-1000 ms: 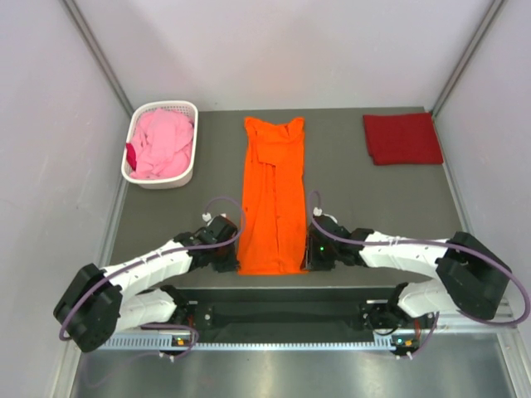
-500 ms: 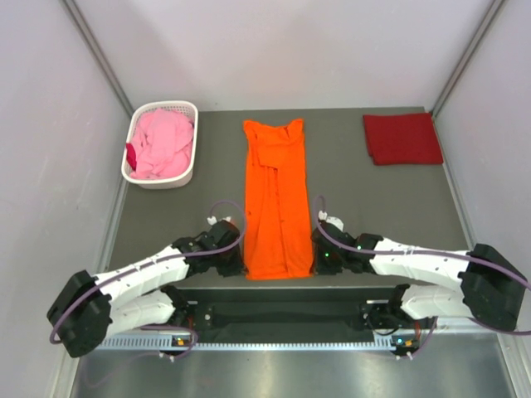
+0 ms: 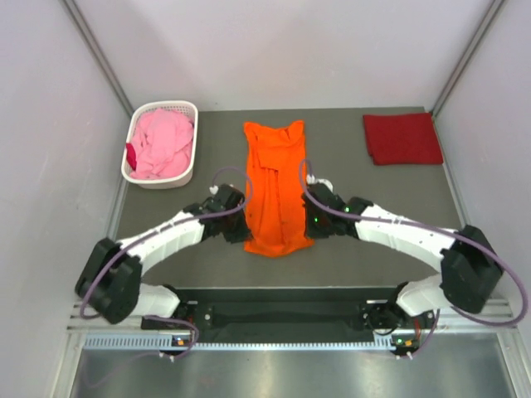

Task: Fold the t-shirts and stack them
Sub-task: Fold the tshirt

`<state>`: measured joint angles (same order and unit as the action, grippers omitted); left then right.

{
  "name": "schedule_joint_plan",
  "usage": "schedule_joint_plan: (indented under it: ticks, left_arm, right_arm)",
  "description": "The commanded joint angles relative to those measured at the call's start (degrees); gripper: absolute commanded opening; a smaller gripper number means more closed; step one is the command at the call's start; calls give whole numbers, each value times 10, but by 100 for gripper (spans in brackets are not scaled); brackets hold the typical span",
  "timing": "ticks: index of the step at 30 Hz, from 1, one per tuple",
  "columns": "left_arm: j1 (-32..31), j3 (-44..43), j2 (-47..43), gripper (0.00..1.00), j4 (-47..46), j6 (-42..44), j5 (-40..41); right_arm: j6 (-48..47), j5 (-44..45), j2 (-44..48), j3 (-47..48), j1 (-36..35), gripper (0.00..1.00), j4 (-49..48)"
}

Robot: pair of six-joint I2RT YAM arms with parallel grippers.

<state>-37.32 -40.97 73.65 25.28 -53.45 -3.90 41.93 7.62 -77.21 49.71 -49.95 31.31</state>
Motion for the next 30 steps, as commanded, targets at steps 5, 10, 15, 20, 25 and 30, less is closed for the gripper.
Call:
schedule_joint_plan:
  ticks: [5,10,15,20,25,30]
  left_arm:
    - [108,-187,184,0,-11,112,-52]
    - [147,-337,301,0,28,133,-52]
    - [171,-437,383,0,58,146,-60]
    - [179,-507,414,0,82,161,-31]
    - [185,-558,447,0,103,182,13]
    - [197,-607,498,0,120,191,4]
  right_arm:
    - [-183,-46,-141,183,112,0,14]
    - [-243,-60,-234,301,149,0,36]
    - [-275,-88,-300,390,180,0,66]
    - [-289,-108,-331,455,202,0,69]
    - [-295,-139,-379,516,225,0,77]
    - [-302,-177,-417,550,241,0,60]
